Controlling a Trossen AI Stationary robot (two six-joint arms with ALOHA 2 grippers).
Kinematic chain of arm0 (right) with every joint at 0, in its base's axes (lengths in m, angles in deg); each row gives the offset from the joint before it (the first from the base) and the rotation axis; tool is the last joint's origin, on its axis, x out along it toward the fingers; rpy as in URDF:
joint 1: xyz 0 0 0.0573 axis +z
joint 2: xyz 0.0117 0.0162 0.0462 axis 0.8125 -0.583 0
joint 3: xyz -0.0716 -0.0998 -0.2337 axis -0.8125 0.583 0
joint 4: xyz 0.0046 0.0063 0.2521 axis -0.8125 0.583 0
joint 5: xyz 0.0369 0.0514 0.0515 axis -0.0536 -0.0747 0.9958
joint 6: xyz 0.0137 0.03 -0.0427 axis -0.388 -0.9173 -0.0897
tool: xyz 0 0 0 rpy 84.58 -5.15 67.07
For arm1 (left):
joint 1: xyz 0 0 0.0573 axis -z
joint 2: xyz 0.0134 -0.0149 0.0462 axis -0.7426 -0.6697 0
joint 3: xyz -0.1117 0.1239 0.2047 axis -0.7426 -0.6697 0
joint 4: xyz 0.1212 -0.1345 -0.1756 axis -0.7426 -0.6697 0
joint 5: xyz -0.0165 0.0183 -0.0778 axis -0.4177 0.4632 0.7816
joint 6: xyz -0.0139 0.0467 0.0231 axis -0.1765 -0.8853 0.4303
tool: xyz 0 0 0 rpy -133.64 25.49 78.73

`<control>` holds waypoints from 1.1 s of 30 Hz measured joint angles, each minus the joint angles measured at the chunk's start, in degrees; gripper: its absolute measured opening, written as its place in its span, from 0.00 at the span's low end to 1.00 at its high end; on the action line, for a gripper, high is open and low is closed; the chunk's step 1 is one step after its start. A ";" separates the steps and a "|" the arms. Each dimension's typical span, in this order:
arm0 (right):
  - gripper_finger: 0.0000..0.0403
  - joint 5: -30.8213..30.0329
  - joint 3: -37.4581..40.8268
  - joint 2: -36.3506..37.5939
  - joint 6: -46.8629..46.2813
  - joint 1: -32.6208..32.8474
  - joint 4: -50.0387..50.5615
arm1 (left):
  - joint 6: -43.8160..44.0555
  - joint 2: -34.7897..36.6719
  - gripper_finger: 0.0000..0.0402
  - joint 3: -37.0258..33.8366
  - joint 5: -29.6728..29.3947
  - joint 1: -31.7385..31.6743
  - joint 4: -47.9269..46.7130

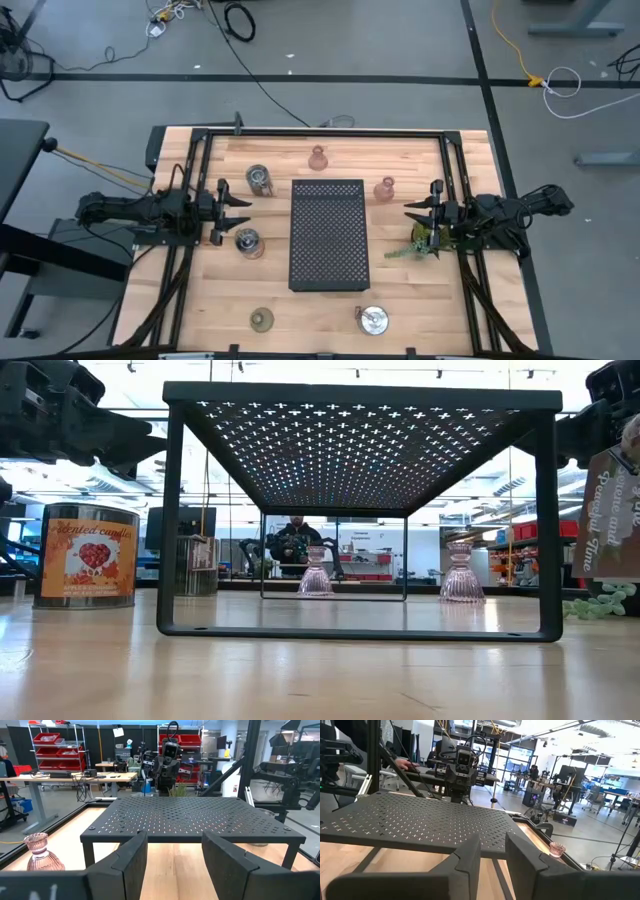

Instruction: Pick & Place candle stick holders

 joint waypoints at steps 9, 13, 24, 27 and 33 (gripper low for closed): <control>0.23 0.00 -0.02 0.02 0.00 -0.02 0.01 | 0.00 -0.01 0.48 -0.01 0.00 0.00 -0.01; 0.23 0.00 0.00 0.02 0.00 -0.02 -0.01 | 0.00 0.00 0.48 0.00 0.00 0.00 0.00; 0.23 0.00 -0.01 0.00 0.00 -0.01 -0.01 | -6.38 -0.01 0.48 -0.02 -1.84 -0.01 0.29; 0.23 0.00 -0.02 0.02 0.00 0.00 0.01 | -15.04 0.00 0.48 -0.02 -5.34 -0.02 0.70; 0.23 0.00 0.00 0.02 0.00 -0.02 -0.01 | -17.59 -0.02 0.48 -0.02 -6.75 -0.02 1.75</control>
